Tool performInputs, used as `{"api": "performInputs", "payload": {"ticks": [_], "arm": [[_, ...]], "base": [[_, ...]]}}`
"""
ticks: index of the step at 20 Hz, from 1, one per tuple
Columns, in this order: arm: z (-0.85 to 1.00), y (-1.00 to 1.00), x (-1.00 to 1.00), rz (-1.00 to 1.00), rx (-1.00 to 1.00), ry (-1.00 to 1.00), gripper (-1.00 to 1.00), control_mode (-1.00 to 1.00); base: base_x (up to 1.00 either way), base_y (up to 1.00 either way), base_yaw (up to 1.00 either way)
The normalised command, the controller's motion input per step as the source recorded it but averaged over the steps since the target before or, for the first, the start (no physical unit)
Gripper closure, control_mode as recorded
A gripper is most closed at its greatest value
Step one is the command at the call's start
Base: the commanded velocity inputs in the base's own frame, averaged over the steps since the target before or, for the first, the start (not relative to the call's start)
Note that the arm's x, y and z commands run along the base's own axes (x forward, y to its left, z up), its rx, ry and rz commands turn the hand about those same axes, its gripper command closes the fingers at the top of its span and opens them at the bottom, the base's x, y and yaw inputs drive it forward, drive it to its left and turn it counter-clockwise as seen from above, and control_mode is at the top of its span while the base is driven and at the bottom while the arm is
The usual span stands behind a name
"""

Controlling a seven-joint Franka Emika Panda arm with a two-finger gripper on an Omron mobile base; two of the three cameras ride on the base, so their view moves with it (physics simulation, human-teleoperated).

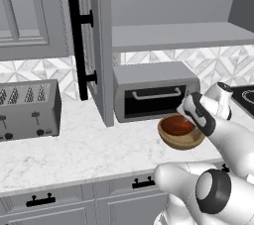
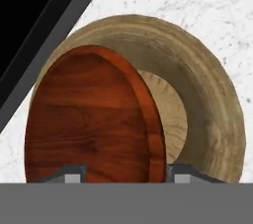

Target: Pick up the bowls on the counter and stack them on top of one another in the open cabinet. Place the smaller bowl on top of the larger bowl.

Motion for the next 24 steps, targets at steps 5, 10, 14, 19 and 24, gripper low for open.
{"api": "performInputs", "payload": {"ticks": [5, 10, 14, 19, 24], "arm": [[0.6, -0.45, -0.03, 0.0, 0.1, 0.14, -1.0, -1.0], [-0.06, -0.54, -0.02, 0.01, 0.0, 0.27, -1.0, -1.0], [-0.46, -0.13, 0.0, 0.08, -0.07, 0.07, -1.0, -1.0], [-0.59, -0.05, 0.0, 0.13, -0.09, 0.04, -1.0, -1.0], [-0.33, 0.0, 0.0, 0.1, -0.06, -0.01, -1.0, -1.0]], "base": [[0.0, 0.0, 0.0], [0.0, 0.0, 0.0], [0.0, 0.0, 0.0], [0.0, 0.0, 0.0], [0.0, 0.0, 0.0]]}}
